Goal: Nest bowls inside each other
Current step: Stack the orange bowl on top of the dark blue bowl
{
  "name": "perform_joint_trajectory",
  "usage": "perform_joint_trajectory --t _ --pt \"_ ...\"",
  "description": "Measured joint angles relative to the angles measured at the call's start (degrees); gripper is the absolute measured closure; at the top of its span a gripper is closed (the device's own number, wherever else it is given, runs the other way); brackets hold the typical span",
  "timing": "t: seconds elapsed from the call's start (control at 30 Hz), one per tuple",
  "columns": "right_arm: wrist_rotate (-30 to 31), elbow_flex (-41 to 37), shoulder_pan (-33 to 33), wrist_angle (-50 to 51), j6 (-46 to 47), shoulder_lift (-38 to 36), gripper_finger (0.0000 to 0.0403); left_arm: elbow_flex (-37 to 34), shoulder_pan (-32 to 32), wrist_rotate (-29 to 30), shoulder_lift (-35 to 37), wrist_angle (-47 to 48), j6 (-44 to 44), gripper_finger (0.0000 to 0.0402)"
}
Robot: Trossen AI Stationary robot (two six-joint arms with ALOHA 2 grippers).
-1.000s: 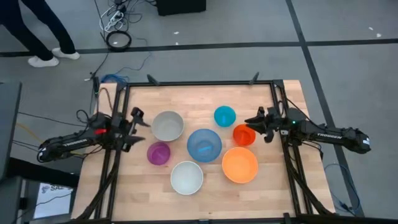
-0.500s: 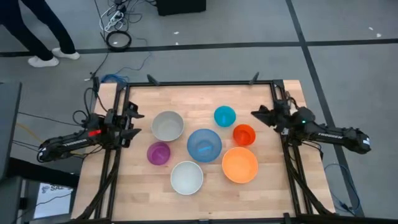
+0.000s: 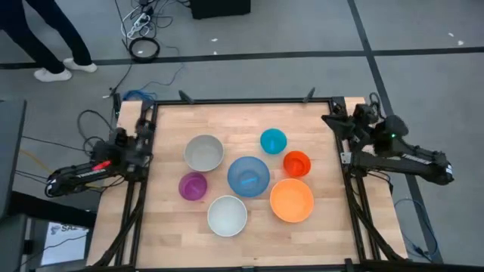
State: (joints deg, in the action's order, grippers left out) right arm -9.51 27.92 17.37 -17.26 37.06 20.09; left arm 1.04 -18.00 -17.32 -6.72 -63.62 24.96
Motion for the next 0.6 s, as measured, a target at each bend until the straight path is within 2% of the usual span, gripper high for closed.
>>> perform_joint_trajectory --t 0.07,0.13,0.2,0.27,0.33,0.4,0.6 --pt "1.6 4.7 0.0 7.0 -0.8 3.1 0.0291 0.2 0.0 2.6 0.2 -4.4 7.0 0.0138" --pt "2.7 9.3 0.0 12.2 -1.8 6.6 0.0291 0.9 0.0 5.3 0.1 -0.5 16.6 0.0138" --pt "2.9 13.5 0.0 16.2 -2.4 10.2 0.0291 3.5 0.1 4.3 -0.3 12.6 24.5 0.0138" --pt "2.9 17.8 0.0 20.1 -2.8 14.0 0.0291 8.3 0.2 3.4 -1.7 28.5 28.7 0.0138" --pt "2.9 22.5 0.0 26.6 -2.8 17.6 0.0291 13.6 0.2 2.5 -4.6 40.8 29.1 0.0138" --pt "2.6 27.4 0.0 33.9 -2.8 21.5 0.0291 19.2 0.1 -0.5 -8.7 45.5 26.4 0.0138" --pt "3.3 42.5 -1.5 60.0 -1.5 31.5 0.0291 33.0 0.2 -10.0 -20.3 44.0 18.7 0.0138"
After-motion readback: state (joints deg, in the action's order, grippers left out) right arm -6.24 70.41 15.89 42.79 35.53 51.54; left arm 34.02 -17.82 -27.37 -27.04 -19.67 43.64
